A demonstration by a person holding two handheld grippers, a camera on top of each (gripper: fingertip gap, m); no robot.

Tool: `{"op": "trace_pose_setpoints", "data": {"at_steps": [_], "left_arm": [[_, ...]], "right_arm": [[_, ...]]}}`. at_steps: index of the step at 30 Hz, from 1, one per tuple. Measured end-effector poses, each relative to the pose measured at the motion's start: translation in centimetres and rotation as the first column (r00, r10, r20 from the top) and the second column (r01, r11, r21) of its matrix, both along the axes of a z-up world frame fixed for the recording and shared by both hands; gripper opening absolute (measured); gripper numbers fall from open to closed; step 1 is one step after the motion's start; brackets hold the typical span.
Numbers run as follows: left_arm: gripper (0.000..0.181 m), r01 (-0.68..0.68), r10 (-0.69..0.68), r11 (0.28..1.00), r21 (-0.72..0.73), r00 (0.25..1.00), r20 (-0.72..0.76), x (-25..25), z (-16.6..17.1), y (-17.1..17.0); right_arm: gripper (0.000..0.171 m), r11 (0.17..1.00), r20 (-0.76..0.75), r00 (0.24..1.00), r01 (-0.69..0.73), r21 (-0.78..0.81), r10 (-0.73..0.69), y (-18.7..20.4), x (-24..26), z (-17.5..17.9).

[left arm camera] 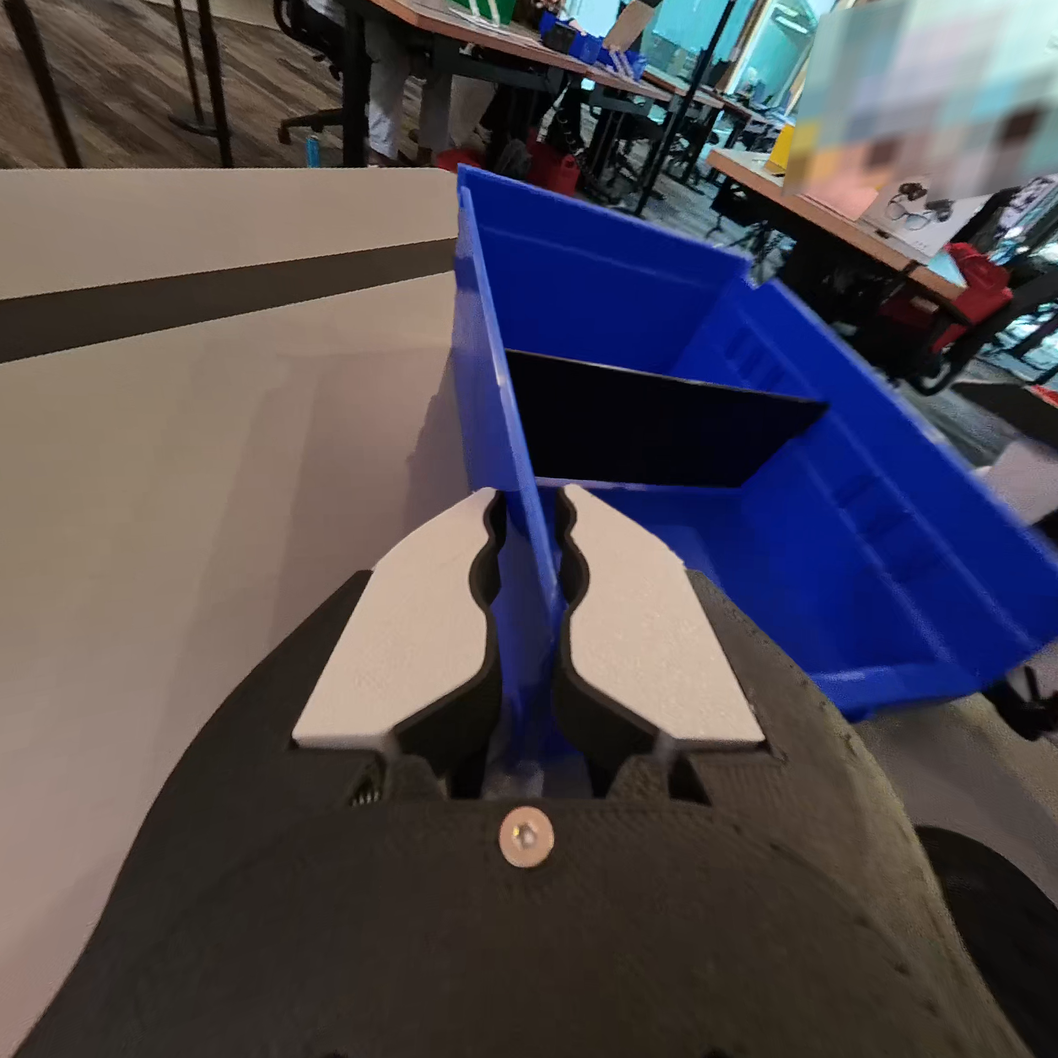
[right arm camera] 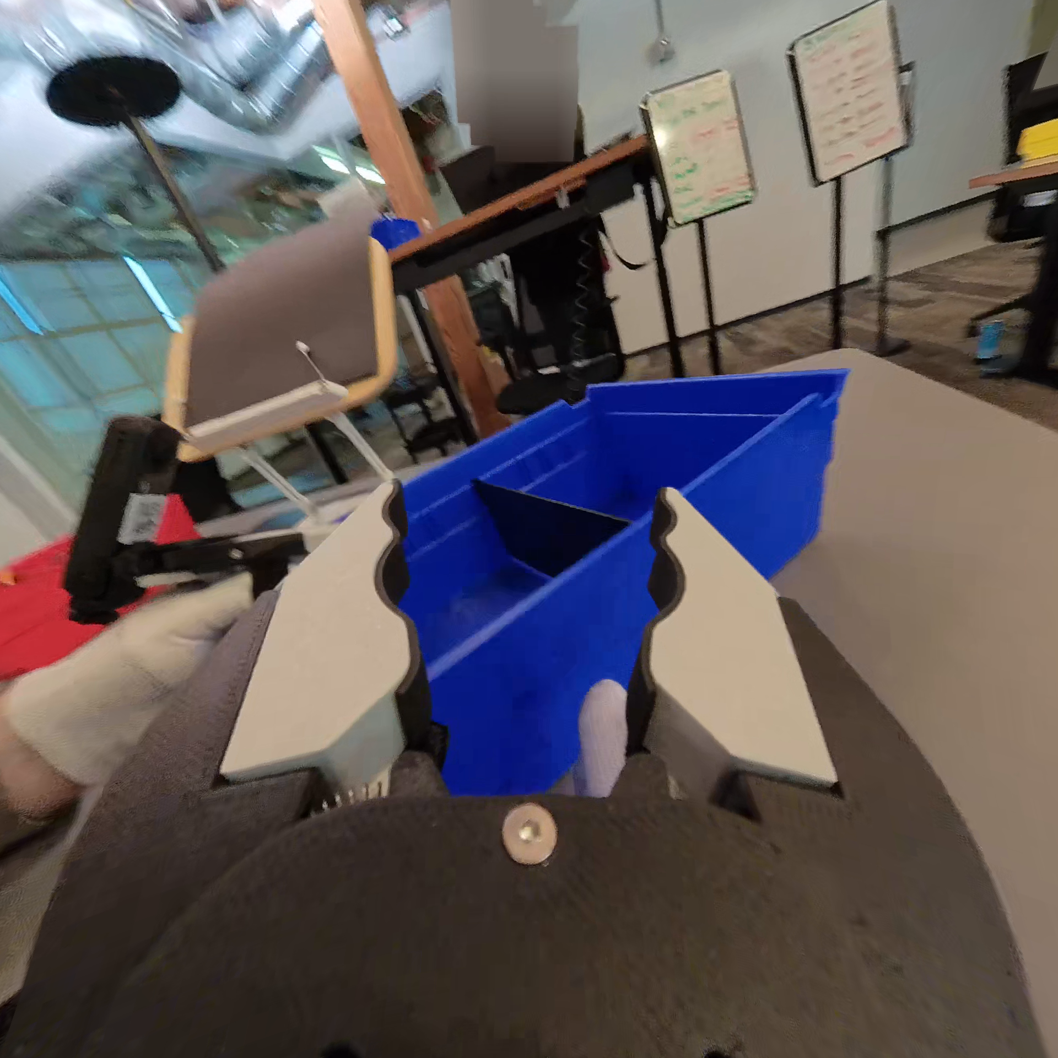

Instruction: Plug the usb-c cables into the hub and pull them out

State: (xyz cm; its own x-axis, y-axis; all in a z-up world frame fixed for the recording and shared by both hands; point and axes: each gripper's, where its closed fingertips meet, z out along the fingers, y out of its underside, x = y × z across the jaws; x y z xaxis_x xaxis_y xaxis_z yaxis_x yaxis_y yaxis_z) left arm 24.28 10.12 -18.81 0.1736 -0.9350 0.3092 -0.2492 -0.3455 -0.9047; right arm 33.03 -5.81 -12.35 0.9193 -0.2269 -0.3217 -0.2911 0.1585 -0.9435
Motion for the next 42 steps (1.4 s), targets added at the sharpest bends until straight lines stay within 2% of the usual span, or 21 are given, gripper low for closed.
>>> {"op": "trace_pose_setpoints", "data": {"at_steps": [2,6,10,12,13,14,15,19,23,27,33,42], "left_arm": [[0.02,0.03,-0.03,0.998,-0.046,0.999,0.018,-0.3,0.2,-0.7],[0.027,0.087,-0.086,0.992,-0.089,0.996,0.022,-1.1,0.1,-1.8],[0.027,0.132,-0.133,0.989,-0.071,0.991,-0.014,-2.3,-0.2,-2.3],[0.026,0.14,-0.141,0.99,-0.022,0.988,-0.069,-2.7,-0.8,-2.1],[0.02,0.168,-0.167,0.986,-0.004,0.982,-0.086,-2.8,-0.9,-2.5],[0.018,0.19,-0.188,0.982,0.011,0.976,-0.11,-2.8,-1.1,-2.8],[0.018,0.207,-0.203,0.978,0.026,0.972,-0.122,-2.8,-1.2,-3.2],[0.019,0.249,-0.236,0.966,0.063,0.958,-0.166,-1.7,-1.3,-4.3],[0.024,0.267,-0.252,0.962,0.061,0.95,-0.185,1.0,-1.2,-5.6],[0.028,0.229,-0.225,0.973,0.004,0.961,-0.164,4.5,-1.1,-6.7],[0.032,0.152,-0.162,0.984,-0.095,0.981,-0.106,9.3,-0.8,-7.2],[0.034,0.084,-0.093,0.991,-0.099,0.992,-0.084,14.0,-0.9,-5.6]], "right_arm": [[0.087,0.995,0.079,0.995,0.062,-0.083,-0.055,-1.0,-0.7,-0.2],[0.079,0.938,0.234,0.962,0.204,-0.28,-0.139,-2.2,-2.2,-1.7],[0.063,0.854,0.272,0.944,0.294,-0.429,-0.189,-2.8,-2.6,-4.9],[0.064,0.831,0.238,0.953,0.283,-0.479,-0.187,-2.6,-2.3,-6.6],[0.054,0.837,0.23,0.956,0.274,-0.474,-0.183,-2.4,-2.3,-6.8],[0.033,0.836,0.237,0.957,0.265,-0.481,-0.167,-2.2,-2.3,-6.9],[0.019,0.829,0.254,0.953,0.274,-0.488,-0.165,-2.1,-2.0,-6.9],[0.01,0.788,0.307,0.93,0.34,-0.514,-0.202,-2.5,0.9,-6.8],[0.004,0.741,0.333,0.917,0.38,-0.553,-0.221,-2.7,5.6,-6.9],[0.002,0.732,0.308,0.926,0.365,-0.575,-0.219,-1.9,10.8,-7.0],[0.001,0.79,0.21,0.96,0.272,-0.549,-0.184,0.3,17.3,-6.9],[0.002,0.82,0.189,0.976,0.197,-0.538,-0.11,3.8,22.8,-6.9]]}}
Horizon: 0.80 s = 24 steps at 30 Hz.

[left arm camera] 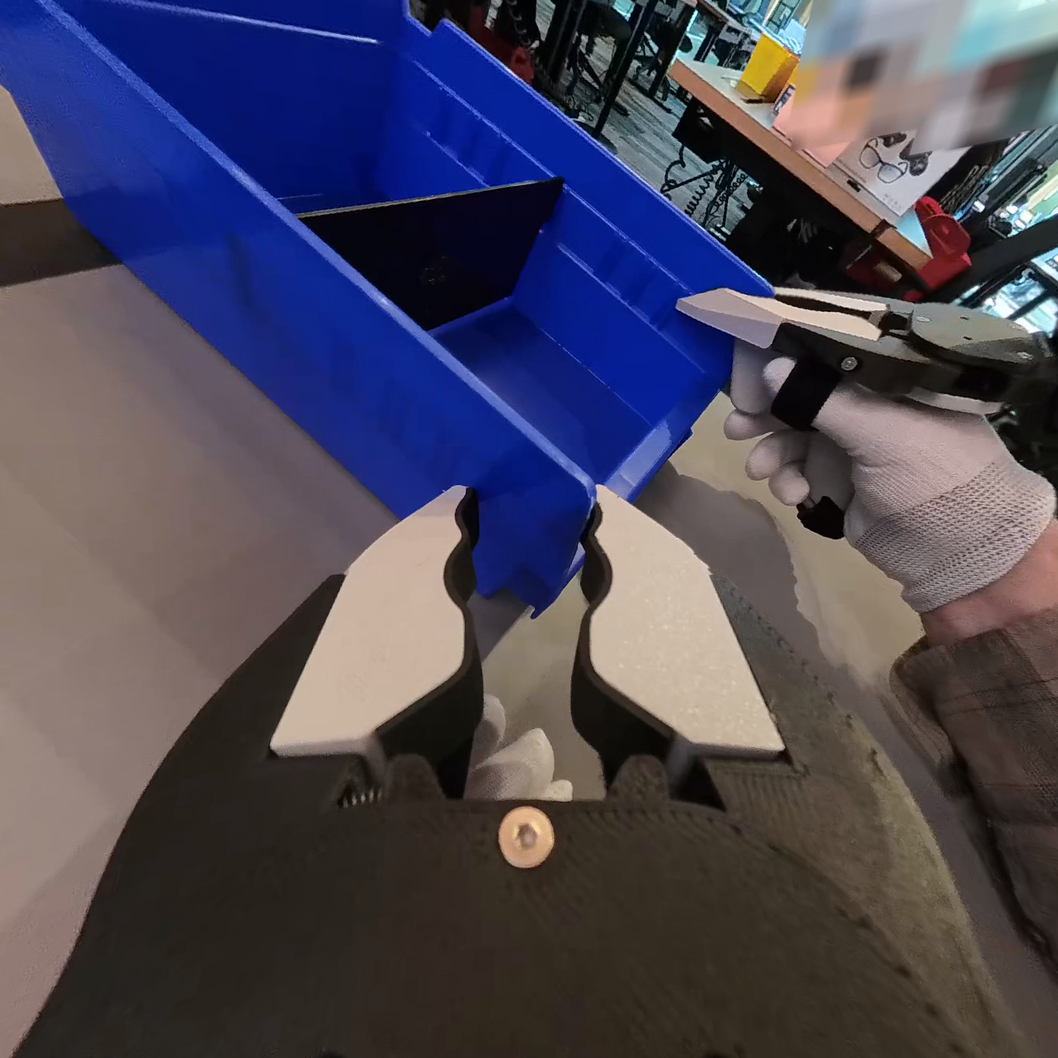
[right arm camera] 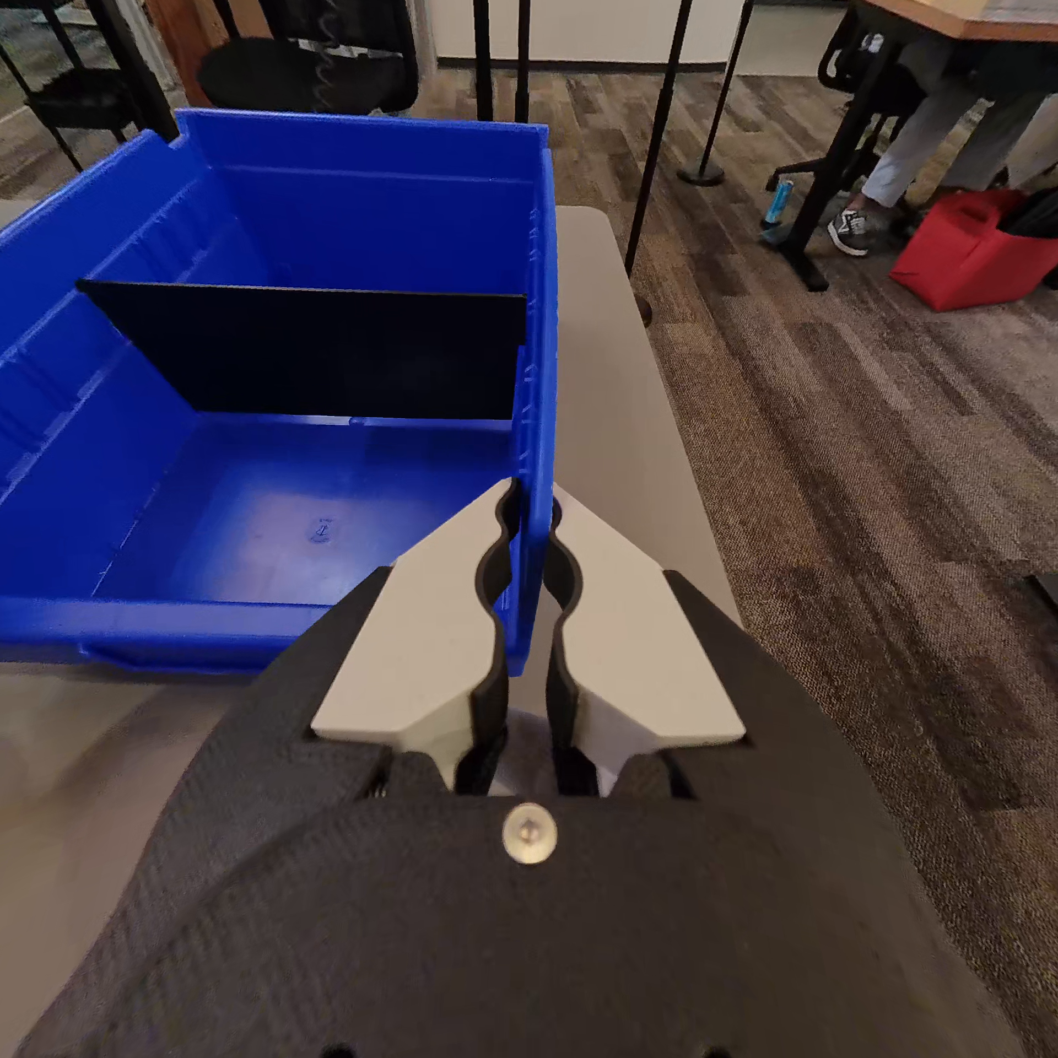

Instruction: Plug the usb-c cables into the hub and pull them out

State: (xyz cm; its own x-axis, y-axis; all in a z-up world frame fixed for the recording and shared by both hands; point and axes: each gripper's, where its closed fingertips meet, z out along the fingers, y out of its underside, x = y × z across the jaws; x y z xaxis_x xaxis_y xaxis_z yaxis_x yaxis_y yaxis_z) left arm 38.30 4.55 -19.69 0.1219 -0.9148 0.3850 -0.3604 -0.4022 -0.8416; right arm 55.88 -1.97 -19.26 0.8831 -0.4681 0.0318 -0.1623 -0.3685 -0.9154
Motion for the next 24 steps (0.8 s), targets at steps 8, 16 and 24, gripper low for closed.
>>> {"op": "trace_pose_setpoints", "data": {"at_steps": [8,16,24], "left_arm": [[0.064,-0.029,0.029,1.0,-0.008,0.998,0.049,-1.5,1.3,1.3],[0.066,-0.106,0.077,0.979,0.172,0.983,0.167,-12.0,6.9,5.9],[0.058,-0.276,0.206,0.867,0.414,0.957,0.206,-23.8,11.0,14.8]], "right_arm": [[0.05,0.995,0.036,0.995,0.096,0.026,-0.097,-2.3,1.6,1.7],[0.045,0.985,0.418,0.908,-0.106,0.137,0.039,0.2,-12.4,13.2],[0.037,0.759,0.384,0.798,-0.582,0.291,0.465,14.2,-33.1,20.4]]}}
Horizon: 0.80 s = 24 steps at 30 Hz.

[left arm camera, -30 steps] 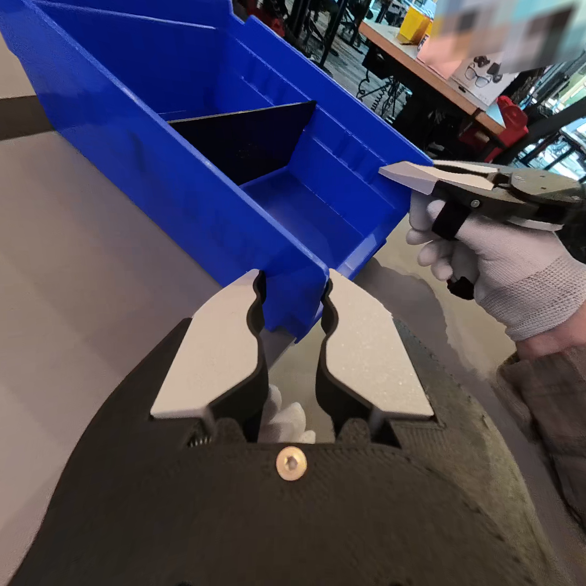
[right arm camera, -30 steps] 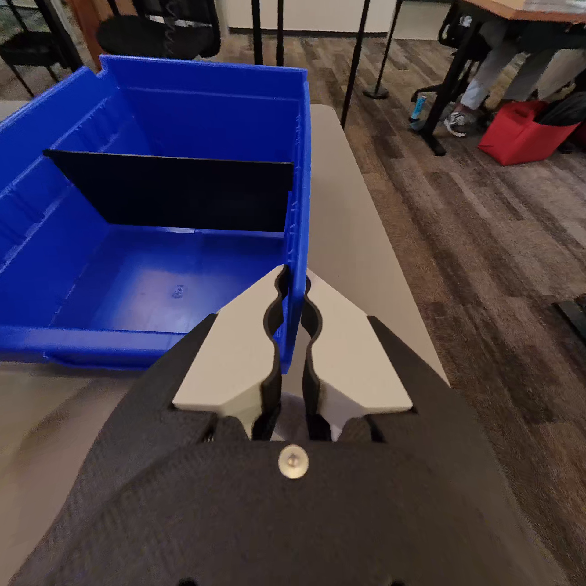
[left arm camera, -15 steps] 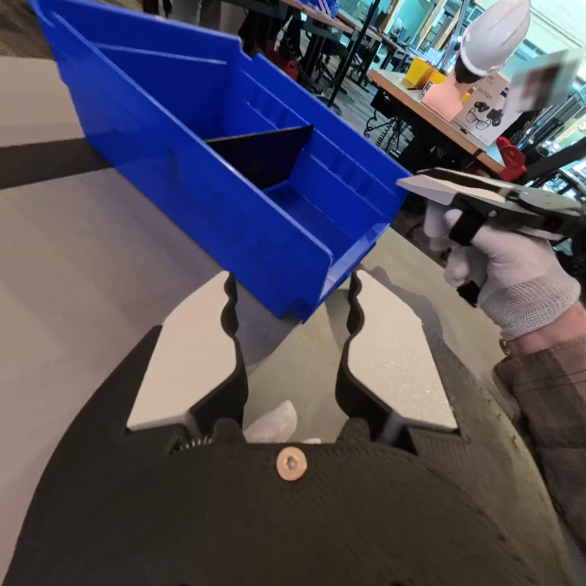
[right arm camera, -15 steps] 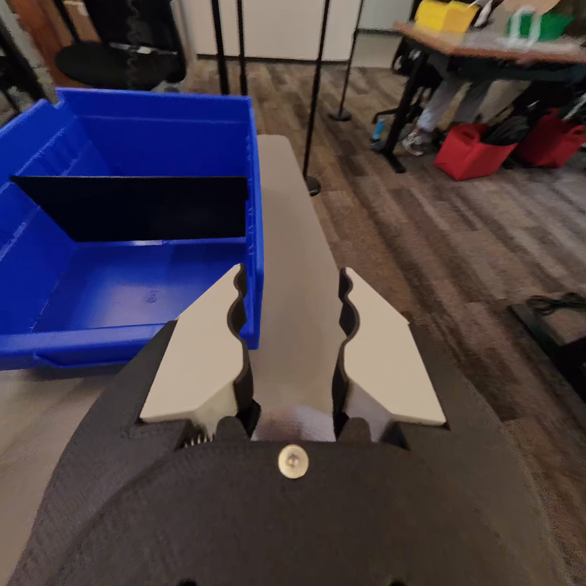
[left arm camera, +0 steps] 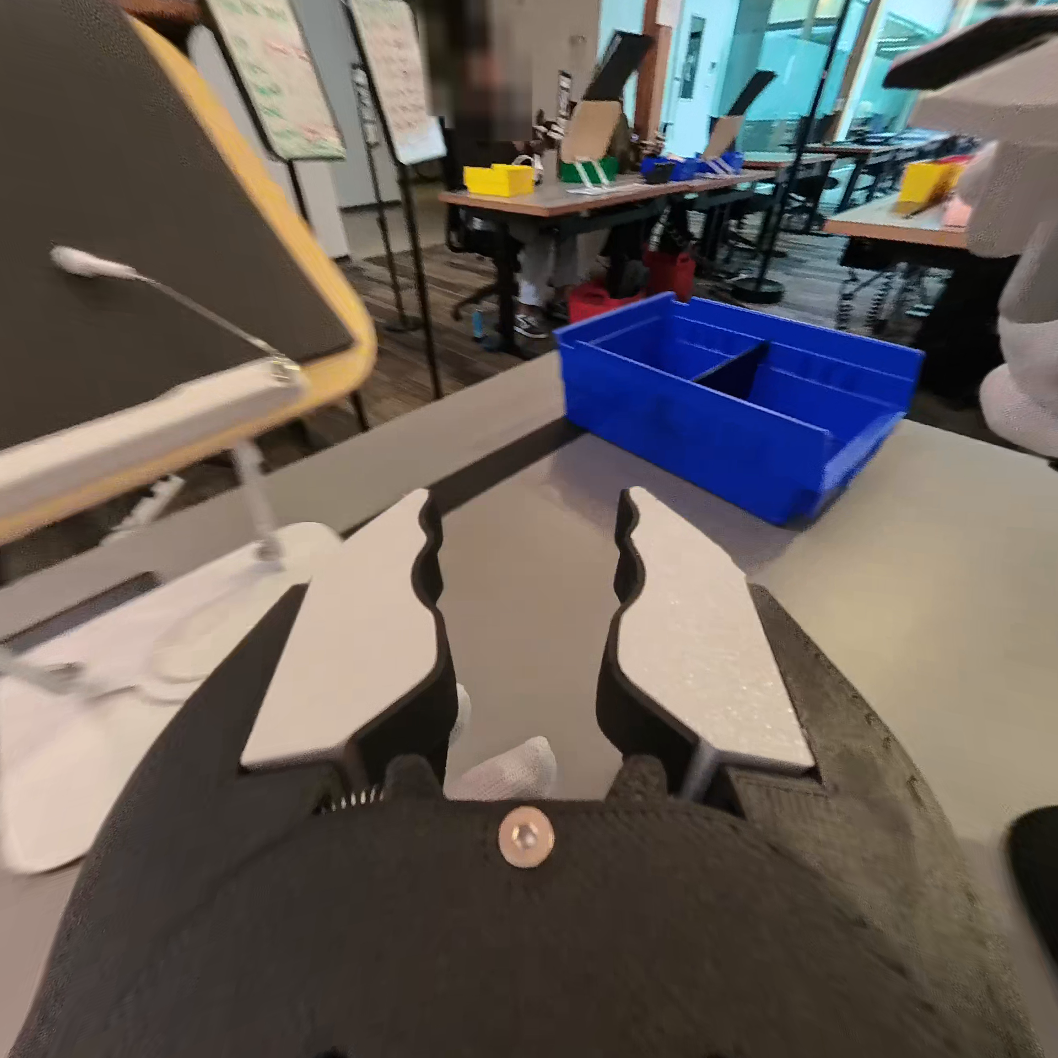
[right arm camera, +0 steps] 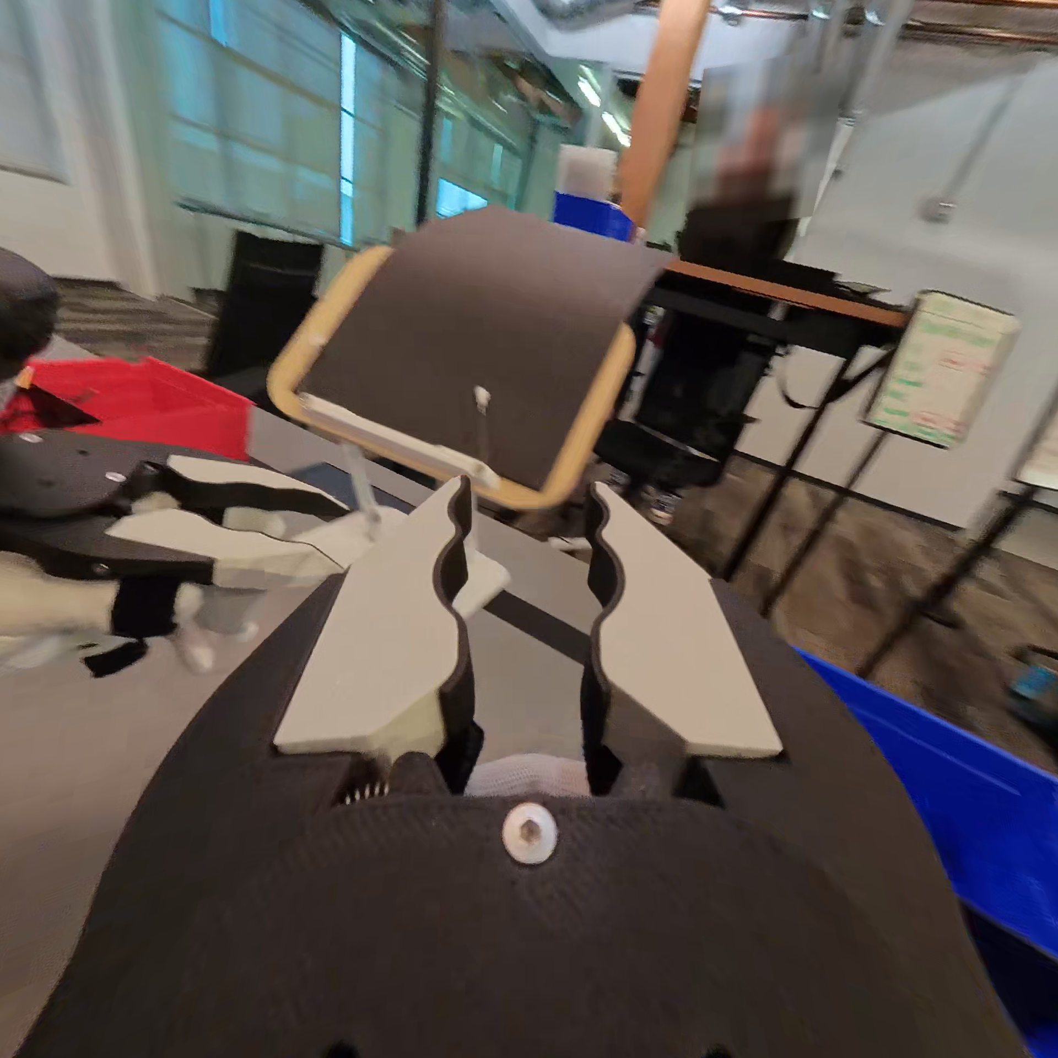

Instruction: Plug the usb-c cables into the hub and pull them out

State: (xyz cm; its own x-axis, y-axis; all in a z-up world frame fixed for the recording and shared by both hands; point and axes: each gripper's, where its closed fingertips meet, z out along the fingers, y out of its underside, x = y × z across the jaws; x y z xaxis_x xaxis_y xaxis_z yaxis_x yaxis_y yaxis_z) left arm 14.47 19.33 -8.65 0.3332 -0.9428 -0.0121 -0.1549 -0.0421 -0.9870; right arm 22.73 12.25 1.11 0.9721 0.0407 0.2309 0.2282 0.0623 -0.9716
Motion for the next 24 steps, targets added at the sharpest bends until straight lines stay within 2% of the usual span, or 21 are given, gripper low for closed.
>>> {"op": "trace_pose_setpoints", "data": {"at_steps": [5,8,10,13,17,20,24], "left_arm": [[0.053,-0.085,0.082,0.99,0.11,0.996,0.032,-4.8,2.1,5.3],[0.051,-0.138,0.129,0.977,0.16,0.99,0.064,-7.0,3.4,7.7],[0.048,-0.143,0.128,0.977,0.161,0.987,0.099,-7.9,4.2,8.6],[0.047,-0.133,0.122,0.975,0.179,0.99,0.067,-8.8,4.3,9.5],[0.043,-0.133,0.122,0.964,0.231,0.991,0.062,-9.9,5.4,10.1],[0.038,-0.156,0.169,0.933,0.323,0.986,-0.011,-11.9,6.8,11.0],[0.029,-0.176,0.273,0.871,0.458,0.95,-0.153,-17.4,9.6,14.6]], "right_arm": [[0.036,0.99,-0.03,0.991,-0.131,0.05,0.133,7.2,-4.9,2.0],[0.037,0.977,-0.039,0.979,-0.197,0.082,0.201,10.0,-6.4,2.6],[0.034,0.956,-0.072,0.958,-0.267,0.117,0.277,10.8,-7.3,2.6],[0.032,0.954,-0.121,0.951,-0.269,0.133,0.286,11.9,-6.8,1.7],[0.032,0.962,-0.128,0.954,-0.263,0.08,0.271,13.1,-6.0,0.0],[0.032,0.966,-0.17,0.951,-0.254,0.055,0.26,13.7,-5.2,-1.6],[0.032,0.972,-0.139,0.963,-0.234,0.001,0.232,14.1,-4.5,-4.0]]}}
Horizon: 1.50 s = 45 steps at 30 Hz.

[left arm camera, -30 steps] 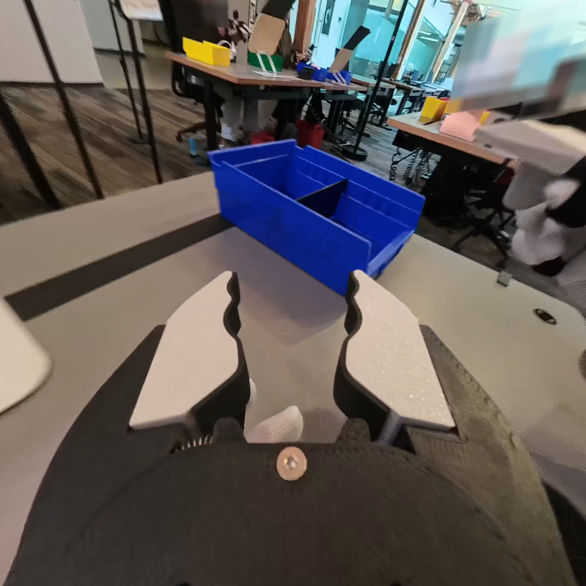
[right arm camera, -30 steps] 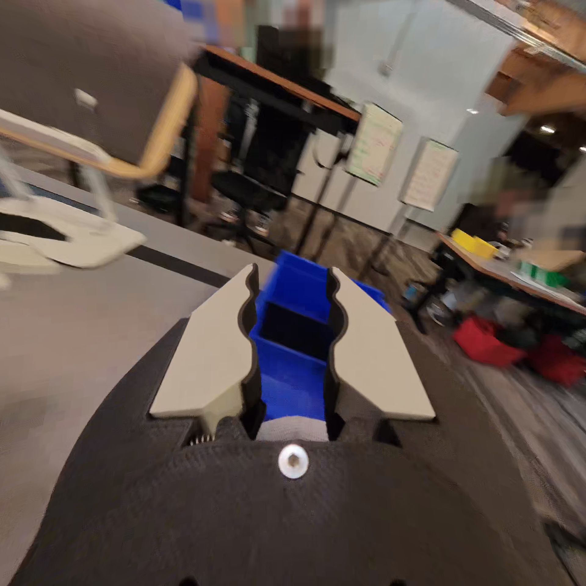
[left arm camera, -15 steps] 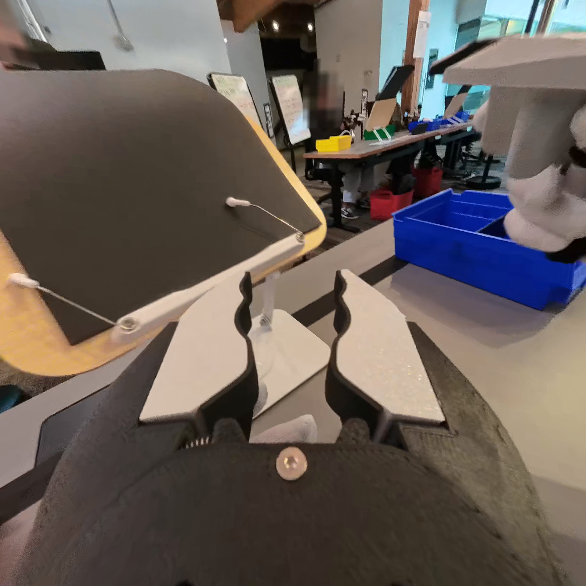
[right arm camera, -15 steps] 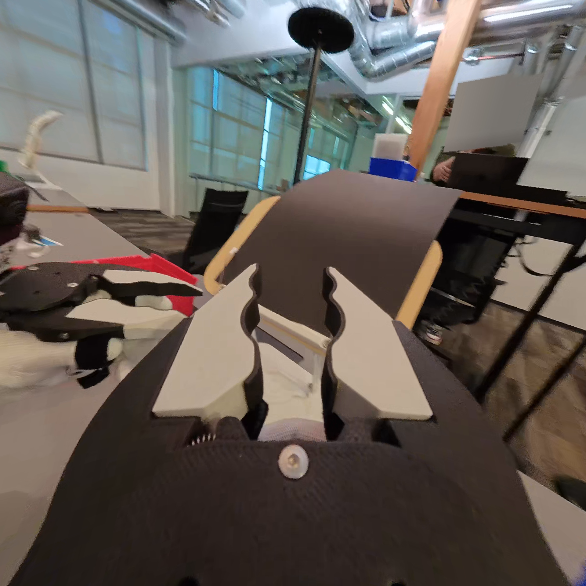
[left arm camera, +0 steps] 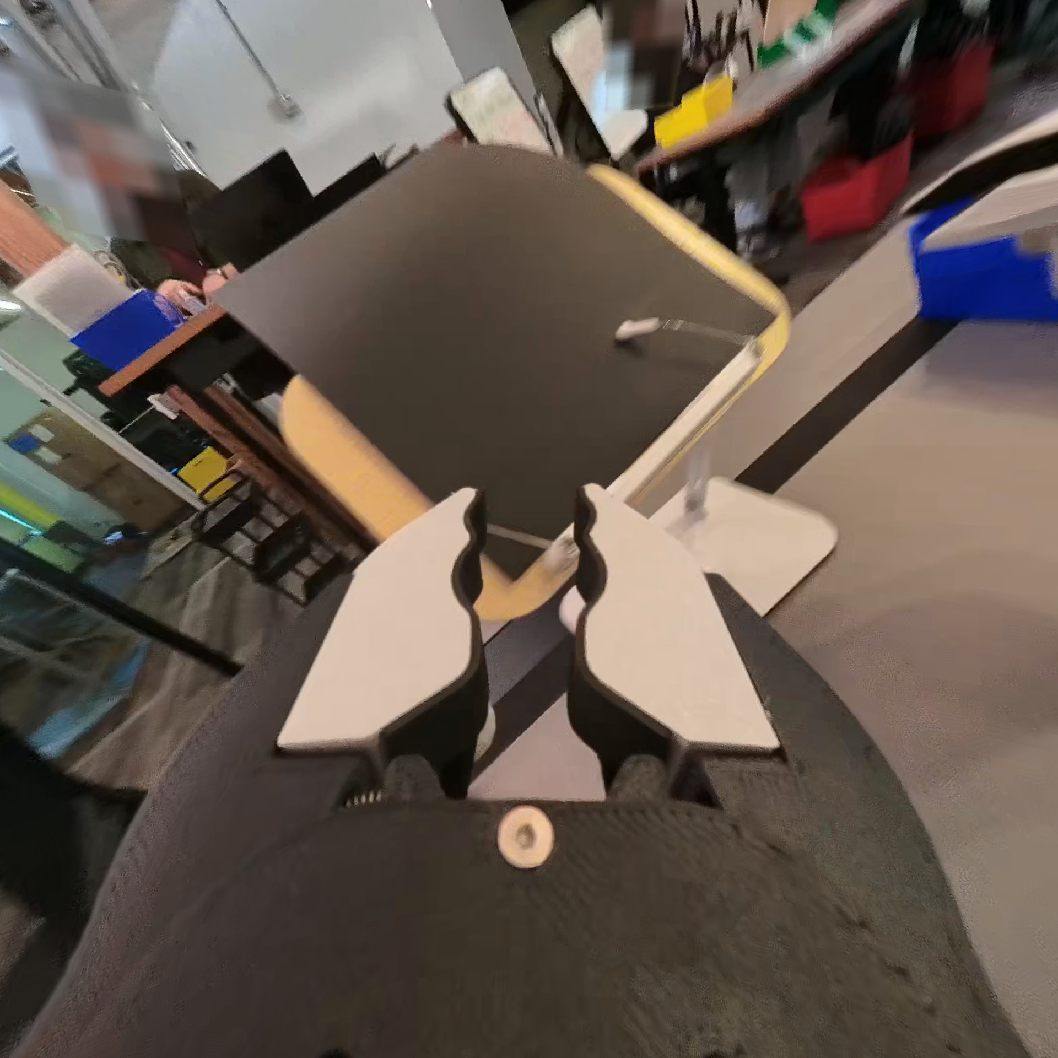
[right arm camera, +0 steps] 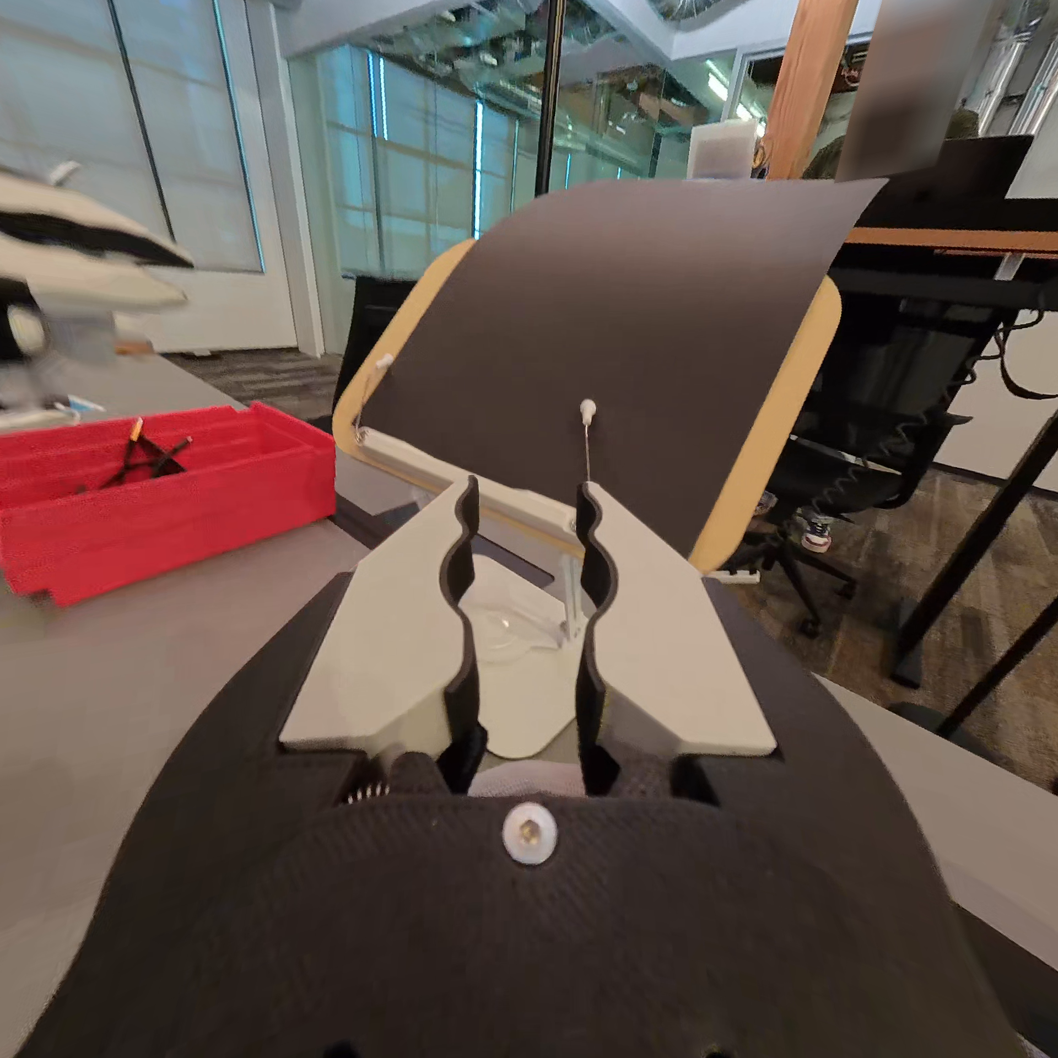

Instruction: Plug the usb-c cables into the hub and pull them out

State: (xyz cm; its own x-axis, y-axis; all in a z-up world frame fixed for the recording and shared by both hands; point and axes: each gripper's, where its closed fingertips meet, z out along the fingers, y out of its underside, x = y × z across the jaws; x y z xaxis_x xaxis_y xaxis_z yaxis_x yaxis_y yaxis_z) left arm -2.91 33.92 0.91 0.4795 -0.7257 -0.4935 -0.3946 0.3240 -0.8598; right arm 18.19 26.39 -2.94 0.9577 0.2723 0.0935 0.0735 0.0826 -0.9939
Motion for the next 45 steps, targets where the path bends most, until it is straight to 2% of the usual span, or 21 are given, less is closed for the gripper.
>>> {"op": "trace_pose_setpoints", "data": {"at_steps": [2,5,10,16,18,23,26,31,35,37,39,45], "left_arm": [[0.029,-0.05,0.053,0.998,0.026,0.986,-0.157,-3.5,0.0,2.8],[0.029,-0.102,0.12,0.993,0.066,0.905,-0.407,-8.8,-1.8,7.9],[0.025,-0.015,0.013,1.0,0.003,0.693,-0.721,-14.8,-8.6,13.8],[0.027,0.026,-0.166,0.984,-0.174,0.465,-0.869,-17.9,-16.1,17.3],[0.027,0.031,-0.215,0.975,-0.22,0.382,-0.899,-18.6,-17.8,18.1],[0.025,0.001,-0.329,0.941,-0.338,0.232,-0.915,-19.8,-21.1,19.3],[0.031,-0.014,-0.316,0.945,-0.326,0.209,-0.925,-19.5,-22.2,20.4],[0.039,-0.004,-0.293,0.952,-0.307,0.282,-0.914,-17.8,-23.7,20.6],[0.04,0.005,-0.213,0.976,-0.22,0.271,-0.939,-17.6,-25.5,21.4],[0.04,-0.009,-0.219,0.973,-0.229,0.263,-0.94,-17.8,-26.5,21.4],[0.033,0.008,-0.185,0.982,-0.19,0.267,-0.946,-17.5,-26.8,21.9],[0.022,-0.003,-0.207,0.977,-0.215,0.27,-0.941,-17.4,-27.1,22.3]], "right_arm": [[0.031,1.0,0.026,1.0,-0.004,-0.012,0.004,0.0,0.0,-0.6],[0.031,0.999,0.044,0.999,-0.025,-0.021,0.026,-0.1,-0.5,-1.4],[0.031,0.995,0.084,0.994,-0.061,-0.08,0.068,1.2,-2.4,-4.6],[0.03,0.986,0.104,0.987,-0.112,-0.124,0.125,2.2,-4.6,-7.9],[0.029,0.983,0.112,0.986,-0.108,-0.147,0.125,2.5,-4.4,-9.0],[0.03,0.979,0.096,0.989,-0.089,-0.181,0.108,2.8,-3.0,-10.6],[0.029,0.977,0.108,0.989,-0.078,-0.196,0.101,2.9,-2.6,-11.3],[0.03,0.971,0.118,0.987,-0.084,-0.222,0.112,3.1,-2.9,-12.3],[0.03,0.969,0.143,0.982,-0.088,-0.232,0.123,3.2,-3.5,-12.7],[0.03,0.968,0.148,0.98,-0.094,-0.232,0.13,3.2,-3.7,-12.8],[0.03,0.967,0.15,0.98,-0.094,-0.235,0.132,3.2,-3.8,-12.9],[0.03,0.965,0.153,0.978,-0.105,-0.24,0.144,3.2,-4.2,-13.1]]}}
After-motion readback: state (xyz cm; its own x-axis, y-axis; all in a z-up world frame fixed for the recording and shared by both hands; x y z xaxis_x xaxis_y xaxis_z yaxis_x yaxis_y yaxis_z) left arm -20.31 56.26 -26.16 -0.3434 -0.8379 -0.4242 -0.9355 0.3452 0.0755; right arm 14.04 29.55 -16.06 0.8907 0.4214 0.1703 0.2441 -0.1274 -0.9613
